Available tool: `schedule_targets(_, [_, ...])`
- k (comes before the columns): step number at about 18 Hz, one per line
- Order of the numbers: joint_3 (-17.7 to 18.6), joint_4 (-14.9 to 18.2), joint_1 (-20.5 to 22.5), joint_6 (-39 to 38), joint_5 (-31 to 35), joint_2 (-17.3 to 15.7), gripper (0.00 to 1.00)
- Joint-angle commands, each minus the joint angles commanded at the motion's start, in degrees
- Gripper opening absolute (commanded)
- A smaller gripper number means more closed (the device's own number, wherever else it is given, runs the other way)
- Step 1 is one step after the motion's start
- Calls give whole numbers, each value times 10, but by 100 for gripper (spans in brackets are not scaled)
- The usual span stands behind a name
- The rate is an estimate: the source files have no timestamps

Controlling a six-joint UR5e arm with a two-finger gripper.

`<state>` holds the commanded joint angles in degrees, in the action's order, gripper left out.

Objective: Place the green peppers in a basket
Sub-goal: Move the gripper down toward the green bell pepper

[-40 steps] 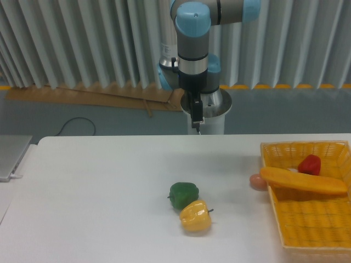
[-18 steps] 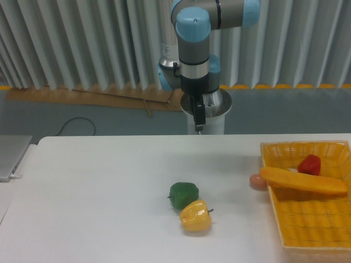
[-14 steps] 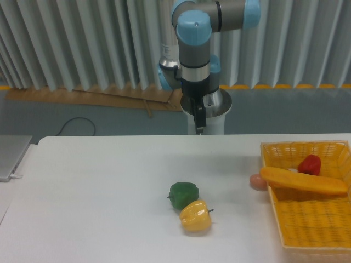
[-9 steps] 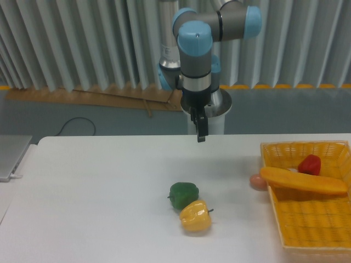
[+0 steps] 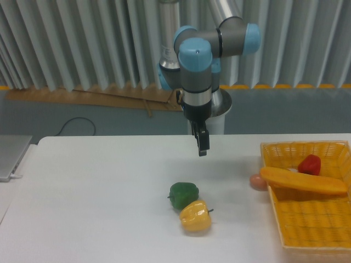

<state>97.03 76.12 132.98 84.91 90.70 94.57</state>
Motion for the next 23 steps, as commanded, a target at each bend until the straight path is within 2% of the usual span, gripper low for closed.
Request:
schedule_targets(2, [3, -21, -3, -7, 10, 13, 100])
schedule_targets(5, [19, -55, -9, -26, 15, 14, 100])
schedule_targets(9, [19, -61, -19, -40, 25, 28, 100])
schedule_targets(14, [24, -113, -52, -105, 43, 56, 100])
schedule_targets(17, [23, -119, -54, -109, 54, 71, 100])
schedule_targets(20, [40, -155, -66, -110, 54, 81, 100])
schedule_targets(23, [51, -167, -68, -110, 57, 84, 100])
